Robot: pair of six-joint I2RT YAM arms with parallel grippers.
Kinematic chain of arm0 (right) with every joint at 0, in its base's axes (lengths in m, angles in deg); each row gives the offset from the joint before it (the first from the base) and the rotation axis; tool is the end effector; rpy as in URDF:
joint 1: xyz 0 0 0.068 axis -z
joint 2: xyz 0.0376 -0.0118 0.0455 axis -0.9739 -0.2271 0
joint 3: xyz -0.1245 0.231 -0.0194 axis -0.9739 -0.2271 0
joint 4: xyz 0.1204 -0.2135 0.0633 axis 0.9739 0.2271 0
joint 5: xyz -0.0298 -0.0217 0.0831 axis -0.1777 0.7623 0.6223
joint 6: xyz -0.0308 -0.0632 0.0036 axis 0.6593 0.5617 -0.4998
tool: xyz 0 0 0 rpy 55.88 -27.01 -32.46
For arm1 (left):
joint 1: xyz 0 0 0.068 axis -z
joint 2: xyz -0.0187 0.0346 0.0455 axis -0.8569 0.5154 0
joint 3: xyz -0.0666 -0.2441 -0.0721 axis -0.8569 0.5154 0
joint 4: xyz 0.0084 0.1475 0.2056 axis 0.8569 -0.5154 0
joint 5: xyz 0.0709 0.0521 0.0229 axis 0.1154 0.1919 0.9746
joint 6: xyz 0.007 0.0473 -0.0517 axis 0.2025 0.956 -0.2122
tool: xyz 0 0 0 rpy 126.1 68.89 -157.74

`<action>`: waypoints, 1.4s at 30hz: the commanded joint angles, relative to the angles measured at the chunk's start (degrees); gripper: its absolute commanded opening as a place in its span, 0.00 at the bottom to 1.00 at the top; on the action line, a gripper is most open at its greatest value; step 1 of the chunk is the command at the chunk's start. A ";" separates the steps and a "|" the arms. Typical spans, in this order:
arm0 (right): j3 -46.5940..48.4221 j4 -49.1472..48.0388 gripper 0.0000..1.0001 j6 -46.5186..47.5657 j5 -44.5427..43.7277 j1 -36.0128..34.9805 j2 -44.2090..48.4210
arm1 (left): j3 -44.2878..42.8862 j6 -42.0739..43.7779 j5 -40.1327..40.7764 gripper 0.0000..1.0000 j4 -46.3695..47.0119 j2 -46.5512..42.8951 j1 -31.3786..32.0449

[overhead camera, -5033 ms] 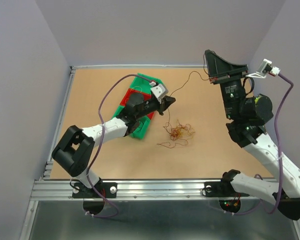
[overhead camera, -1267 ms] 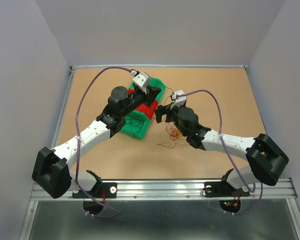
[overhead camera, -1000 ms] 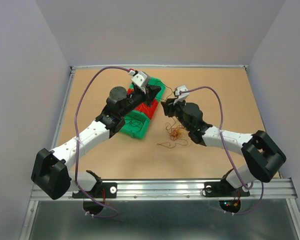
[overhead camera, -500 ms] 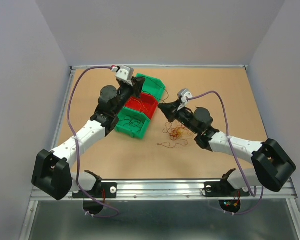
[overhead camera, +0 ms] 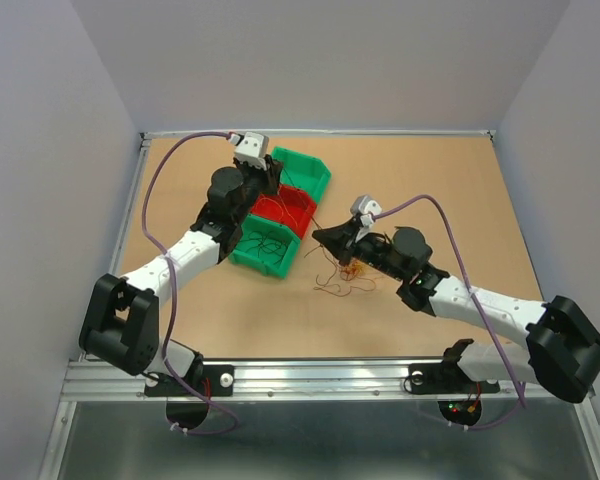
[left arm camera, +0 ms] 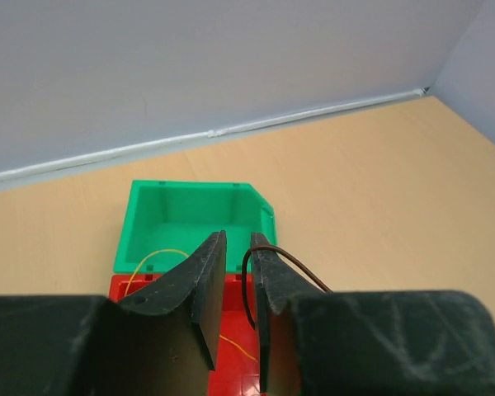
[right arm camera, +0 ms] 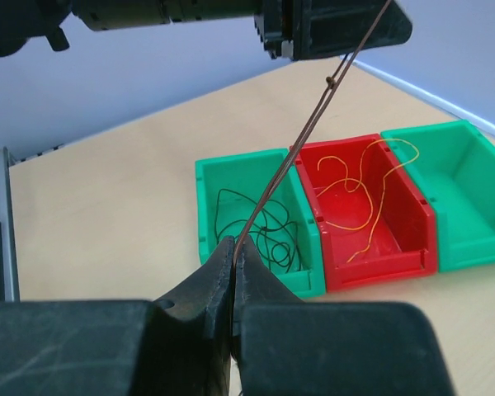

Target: Untangle the cables

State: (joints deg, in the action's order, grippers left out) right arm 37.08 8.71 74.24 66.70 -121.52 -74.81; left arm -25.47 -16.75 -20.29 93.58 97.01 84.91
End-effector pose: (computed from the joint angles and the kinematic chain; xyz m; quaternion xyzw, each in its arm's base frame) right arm 0.1939 0.2143 0.2703 -0.3341 0.5882 0.3846 0.6281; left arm 0.3091 -0.1522 0.3259 0.1365 0.6343 -0.2033 0.7333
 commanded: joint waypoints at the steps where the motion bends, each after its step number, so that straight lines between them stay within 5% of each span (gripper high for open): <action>1: -0.12 3.50 0.01 -0.02 0.33 -0.97 3.72 | -2.48 3.26 7.65 0.29 5.29 -0.79 -3.87; 9: 12.96 5.17 0.01 -2.40 -2.50 -0.97 -5.05 | 0.14 11.96 -0.09 0.29 -5.52 -5.00 -5.98; 17: 29.21 0.97 0.01 -6.44 7.77 -0.97 -20.15 | 9.02 16.97 6.67 0.29 -10.43 -19.49 -10.89; 27: 44.87 -1.51 0.01 -10.66 14.64 -0.80 -39.42 | 14.21 19.96 11.78 0.30 -12.20 -25.93 -15.65; 34: 40.23 -7.92 0.00 -13.29 14.73 -0.10 -43.56 | 16.15 21.63 9.68 0.36 -12.03 -25.75 -16.88; 42: 26.79 -7.33 0.00 -16.02 10.25 0.43 -42.33 | 17.55 25.23 -7.45 0.35 -13.52 -27.16 -16.79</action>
State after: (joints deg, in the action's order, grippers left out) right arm 68.95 2.96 60.23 79.08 -121.47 -118.85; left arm -8.37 5.83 -18.12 78.59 71.76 68.23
